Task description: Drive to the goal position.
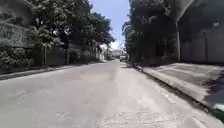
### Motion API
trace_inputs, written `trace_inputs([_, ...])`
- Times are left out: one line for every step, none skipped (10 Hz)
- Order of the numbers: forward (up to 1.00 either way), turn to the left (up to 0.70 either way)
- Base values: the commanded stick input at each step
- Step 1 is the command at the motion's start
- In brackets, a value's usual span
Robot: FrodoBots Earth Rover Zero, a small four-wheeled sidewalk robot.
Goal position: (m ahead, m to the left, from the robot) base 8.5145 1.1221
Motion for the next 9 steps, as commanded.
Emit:
trace_inputs([1.00,0.00])
trace_inputs([1.00,0.00])
trace_inputs([1.00,-0.04])
trace_inputs([1.00,-0.27])
trace_inputs([1.00,-0.36])
trace_inputs([1.00,-0.39])
trace_inputs([1.00,-0.18])
trace_inputs([1.00,-0.10])
trace_inputs([1.00,-0.09])
